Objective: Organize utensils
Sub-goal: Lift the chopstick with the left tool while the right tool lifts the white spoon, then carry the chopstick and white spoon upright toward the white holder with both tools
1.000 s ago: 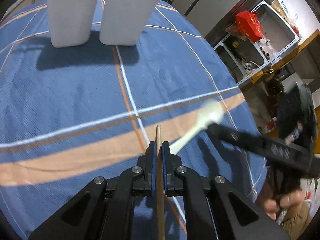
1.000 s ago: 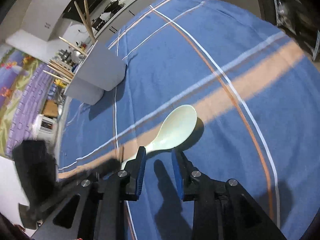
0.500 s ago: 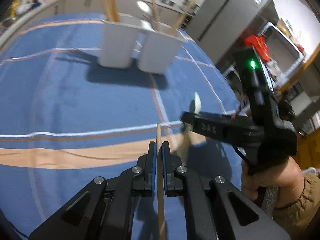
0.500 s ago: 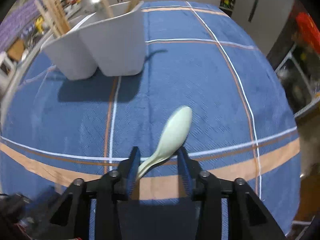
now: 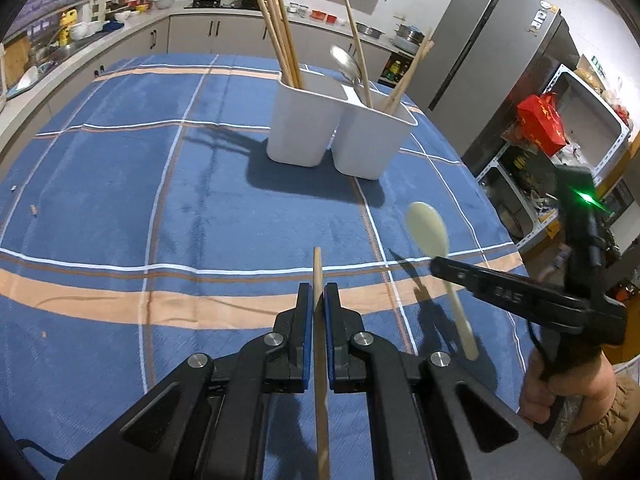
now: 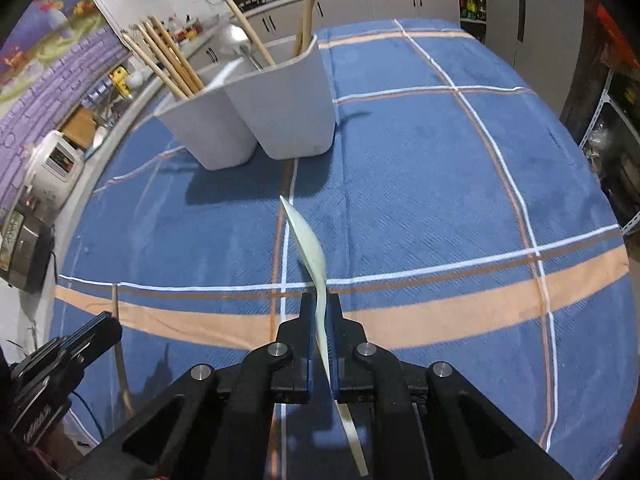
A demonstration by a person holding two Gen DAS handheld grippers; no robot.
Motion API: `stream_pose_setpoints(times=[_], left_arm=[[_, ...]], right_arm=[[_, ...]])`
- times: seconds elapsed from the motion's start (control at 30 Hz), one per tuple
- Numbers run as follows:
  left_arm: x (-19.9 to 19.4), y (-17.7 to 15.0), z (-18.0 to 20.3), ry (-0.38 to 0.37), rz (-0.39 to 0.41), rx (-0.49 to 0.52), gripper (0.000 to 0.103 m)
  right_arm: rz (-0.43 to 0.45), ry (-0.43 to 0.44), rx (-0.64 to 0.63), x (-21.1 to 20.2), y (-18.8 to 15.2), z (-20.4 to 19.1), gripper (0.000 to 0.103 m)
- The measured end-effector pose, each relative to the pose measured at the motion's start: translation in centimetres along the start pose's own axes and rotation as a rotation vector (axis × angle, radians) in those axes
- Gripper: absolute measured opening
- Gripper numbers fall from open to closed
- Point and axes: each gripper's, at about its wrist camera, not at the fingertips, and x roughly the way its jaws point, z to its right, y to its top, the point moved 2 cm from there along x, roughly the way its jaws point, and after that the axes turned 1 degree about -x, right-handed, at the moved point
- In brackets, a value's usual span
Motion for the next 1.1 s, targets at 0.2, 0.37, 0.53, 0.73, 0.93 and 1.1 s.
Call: stream_pose_setpoints(times=[0.2, 0.37, 0.53, 0.73, 0.93, 1.1], left_arm=[[-1.8, -0.2, -0.1, 0.050, 0.019, 0.009, 0.005], [-3.8, -0.3, 0.4, 0.104, 0.056, 0.048, 0.005], [-5.1, -0.5, 0.9, 0.140, 0.081, 0.077, 0.005], [-6.5, -0.6, 1.4, 0.164, 0.097, 0.098, 0.005], [-7.5, -0.7, 1.9, 0.173, 0.116, 0.122, 0.005], [-8.2, -0.7, 2.2, 0.174, 0.130, 0.141, 0.005]], right_arm=[[0.080, 0.011, 0.008, -3.0, -0.9, 0.0, 0.006], [0.131, 0.029, 0.005, -4.9, -1.5, -0.5, 0.006], [0.160, 0.048, -0.002, -6.1, -2.1, -1.0, 0.006], [0.188, 0.064, 0.006, -7.2, -2.8, -1.1, 0.006], [0.214, 0.071, 0.019, -8.3, -3.3, -1.0, 0.006], [0.231, 0.080, 0.036, -8.8, -3.8, -0.8, 0.006]])
